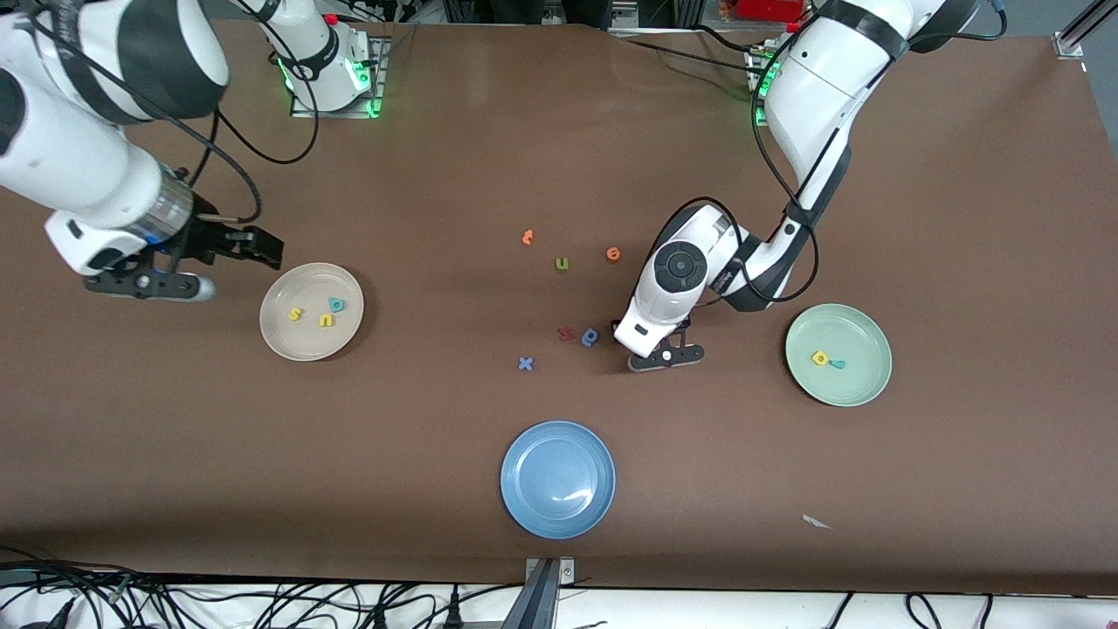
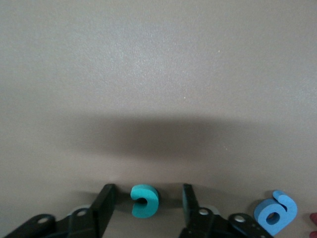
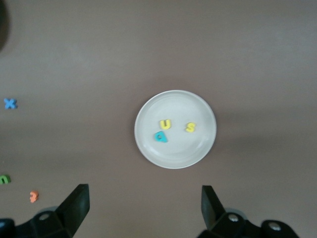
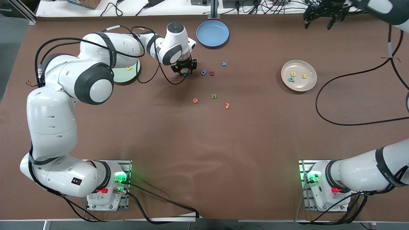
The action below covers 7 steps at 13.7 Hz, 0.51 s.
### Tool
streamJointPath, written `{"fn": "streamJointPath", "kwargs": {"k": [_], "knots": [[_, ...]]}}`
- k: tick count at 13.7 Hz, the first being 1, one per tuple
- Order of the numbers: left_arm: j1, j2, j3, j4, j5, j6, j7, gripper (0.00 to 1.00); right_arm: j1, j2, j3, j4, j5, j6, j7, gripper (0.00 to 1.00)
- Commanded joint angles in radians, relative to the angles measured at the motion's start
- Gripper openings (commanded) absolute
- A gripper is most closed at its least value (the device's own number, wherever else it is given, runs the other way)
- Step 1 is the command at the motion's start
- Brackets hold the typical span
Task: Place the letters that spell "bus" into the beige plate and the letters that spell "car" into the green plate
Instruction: 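Grasp the cyan c with the left gripper while the right gripper returns to rest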
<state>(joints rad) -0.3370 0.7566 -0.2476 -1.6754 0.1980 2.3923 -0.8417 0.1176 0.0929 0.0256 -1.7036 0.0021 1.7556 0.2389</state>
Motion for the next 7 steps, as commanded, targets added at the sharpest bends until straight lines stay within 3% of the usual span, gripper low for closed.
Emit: {"fn": "streamJointPath", "kwargs": {"k": [1,7], "knots": [[-0.014,-0.007,0.01,-0.003,0.026,-0.015,-0.023,0.46,-0.113,-0.135,0.04,-0.053,-0.007,-0.02,-0.064,1.0],[-0.011,-0.005,0.014,0.002,0.049,-0.015,-0.019,0.25,-0.137,-0.13,0.043,-0.031,-0.024,-0.05,-0.113,1.0]]}}
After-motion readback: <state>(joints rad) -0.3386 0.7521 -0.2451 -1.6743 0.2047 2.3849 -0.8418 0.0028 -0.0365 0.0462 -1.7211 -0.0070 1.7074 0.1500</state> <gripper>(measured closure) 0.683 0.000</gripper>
